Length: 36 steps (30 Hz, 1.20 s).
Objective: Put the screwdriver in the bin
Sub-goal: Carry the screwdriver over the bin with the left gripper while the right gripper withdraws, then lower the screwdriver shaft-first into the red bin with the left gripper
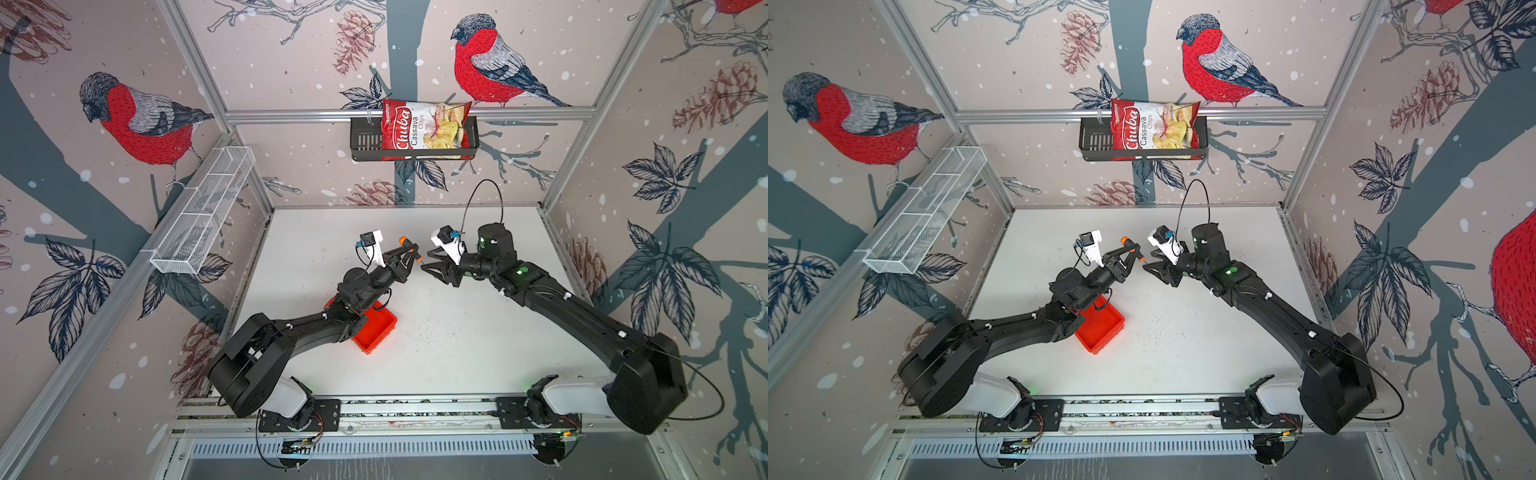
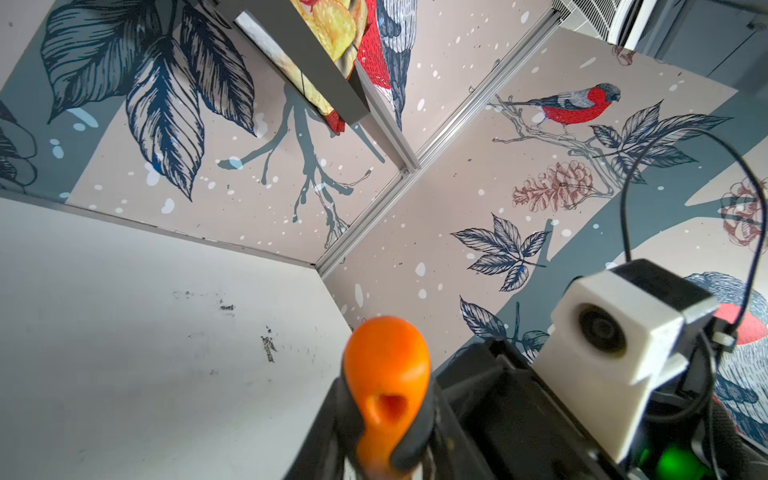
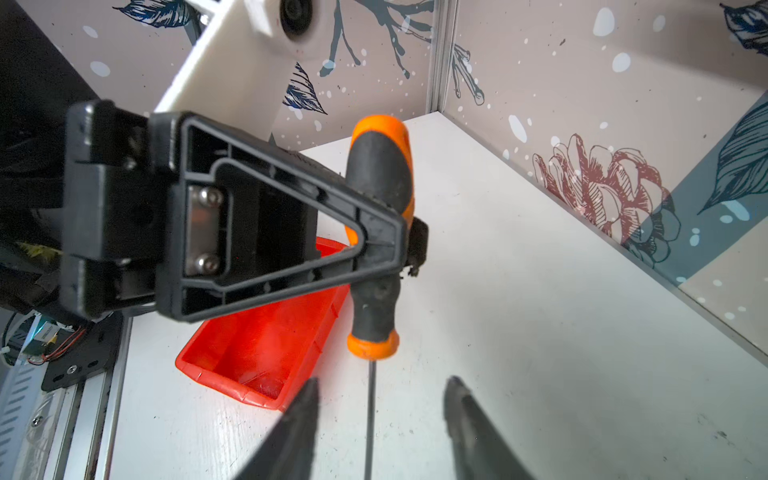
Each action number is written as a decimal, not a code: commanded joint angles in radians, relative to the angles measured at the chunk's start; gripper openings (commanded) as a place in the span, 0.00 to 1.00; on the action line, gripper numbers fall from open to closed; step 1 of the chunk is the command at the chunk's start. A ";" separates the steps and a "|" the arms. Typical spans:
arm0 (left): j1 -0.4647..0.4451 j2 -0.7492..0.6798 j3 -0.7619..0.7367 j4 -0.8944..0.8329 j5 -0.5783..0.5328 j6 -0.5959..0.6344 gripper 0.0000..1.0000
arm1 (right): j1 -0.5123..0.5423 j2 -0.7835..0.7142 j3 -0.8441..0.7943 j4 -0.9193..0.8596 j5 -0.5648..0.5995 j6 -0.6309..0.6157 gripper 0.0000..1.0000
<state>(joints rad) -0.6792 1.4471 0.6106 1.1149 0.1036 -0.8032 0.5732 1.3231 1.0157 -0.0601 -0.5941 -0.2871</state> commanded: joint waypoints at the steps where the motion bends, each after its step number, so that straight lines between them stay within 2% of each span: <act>1: 0.026 -0.042 -0.038 -0.019 -0.018 0.019 0.00 | 0.001 -0.012 -0.015 0.066 -0.025 0.025 0.79; 4: 0.058 -0.114 -0.075 -0.099 -0.027 0.009 0.00 | 0.002 -0.010 -0.016 0.076 -0.049 0.036 0.90; 7: 0.091 -0.206 -0.099 -0.246 -0.044 0.025 0.00 | 0.005 -0.005 -0.019 0.083 -0.059 0.037 0.94; 12: 0.162 -0.361 -0.132 -0.518 -0.042 0.042 0.00 | 0.012 0.021 -0.016 0.094 -0.073 0.029 1.00; 19: 0.198 -0.537 -0.078 -0.969 -0.107 0.148 0.00 | 0.041 0.064 0.006 0.127 -0.130 0.023 1.00; 23: 0.202 -0.562 -0.030 -1.210 -0.155 0.170 0.00 | 0.080 0.091 0.020 0.130 -0.148 0.016 1.00; 27: 0.201 -0.550 0.000 -1.348 -0.161 0.137 0.00 | 0.119 0.124 0.048 0.095 -0.156 -0.014 1.00; 36: 0.201 -0.496 0.020 -1.425 -0.081 0.033 0.00 | 0.163 0.153 0.060 0.071 -0.151 -0.037 1.00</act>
<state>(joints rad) -0.4816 0.9375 0.6235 -0.2710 -0.0174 -0.7174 0.7269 1.4734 1.0668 0.0200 -0.7322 -0.2955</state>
